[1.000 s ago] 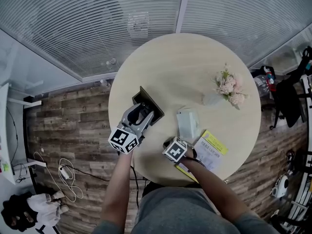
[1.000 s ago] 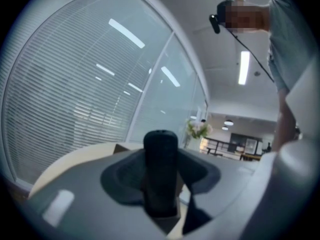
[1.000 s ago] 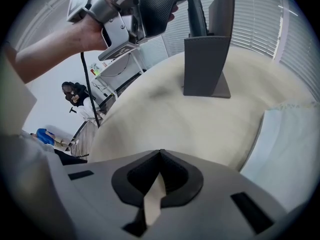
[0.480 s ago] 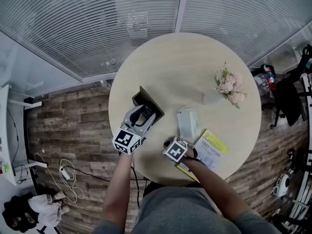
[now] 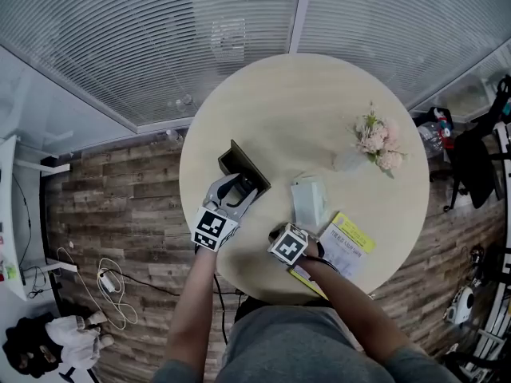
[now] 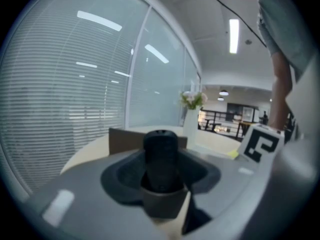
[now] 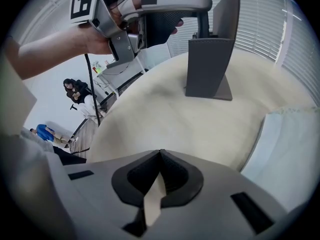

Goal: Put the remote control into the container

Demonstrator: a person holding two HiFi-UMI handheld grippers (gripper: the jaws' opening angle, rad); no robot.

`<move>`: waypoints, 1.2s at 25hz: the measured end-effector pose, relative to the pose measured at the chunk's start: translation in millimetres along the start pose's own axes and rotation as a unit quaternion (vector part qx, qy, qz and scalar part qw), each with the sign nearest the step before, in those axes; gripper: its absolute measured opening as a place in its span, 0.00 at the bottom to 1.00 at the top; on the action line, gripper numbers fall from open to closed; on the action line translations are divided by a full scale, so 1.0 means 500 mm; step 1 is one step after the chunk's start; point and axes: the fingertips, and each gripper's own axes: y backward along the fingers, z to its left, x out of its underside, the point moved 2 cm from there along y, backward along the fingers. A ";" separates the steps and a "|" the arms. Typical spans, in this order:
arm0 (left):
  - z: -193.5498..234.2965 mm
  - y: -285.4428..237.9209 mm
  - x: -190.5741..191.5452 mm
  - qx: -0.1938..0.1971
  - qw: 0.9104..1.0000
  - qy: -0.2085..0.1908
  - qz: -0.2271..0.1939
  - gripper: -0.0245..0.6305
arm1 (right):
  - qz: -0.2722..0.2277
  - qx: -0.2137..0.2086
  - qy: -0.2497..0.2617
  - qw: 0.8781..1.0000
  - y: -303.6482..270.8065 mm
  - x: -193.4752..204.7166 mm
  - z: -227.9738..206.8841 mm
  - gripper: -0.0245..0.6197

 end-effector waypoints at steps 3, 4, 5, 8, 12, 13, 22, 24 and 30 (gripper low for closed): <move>-0.001 -0.002 0.016 -0.003 1.000 -0.003 0.013 0.33 | -0.001 0.000 -0.001 1.000 -0.003 0.003 -0.001 0.06; -0.002 -0.002 0.020 -0.003 1.000 -0.004 0.017 0.33 | -0.001 -0.001 -0.001 1.000 -0.003 0.003 -0.001 0.06; -0.004 -0.003 0.023 -0.001 1.000 -0.008 0.022 0.33 | -0.002 -0.001 -0.001 1.000 -0.004 0.003 -0.001 0.06; -0.008 -0.004 0.032 0.002 0.999 -0.029 0.043 0.33 | -0.003 -0.001 -0.001 1.000 -0.004 0.000 -0.002 0.06; -0.014 -0.007 0.043 0.004 0.997 -0.044 0.061 0.33 | -0.003 -0.001 0.001 1.000 -0.004 0.001 -0.002 0.06; -0.014 -0.007 0.044 0.004 0.997 -0.044 0.062 0.33 | -0.003 -0.001 0.002 1.000 -0.005 0.002 -0.002 0.06; -0.008 -0.011 0.044 0.005 0.998 -0.006 0.068 0.34 | -0.010 0.004 -0.001 1.000 -0.005 0.004 -0.001 0.06; -0.006 -0.014 0.044 0.006 0.997 0.003 0.071 0.35 | -0.014 0.006 -0.002 1.000 -0.005 0.003 0.000 0.06; -0.008 -0.022 0.044 0.005 0.997 0.002 0.081 0.35 | -0.019 0.006 -0.004 1.000 -0.005 0.005 -0.003 0.06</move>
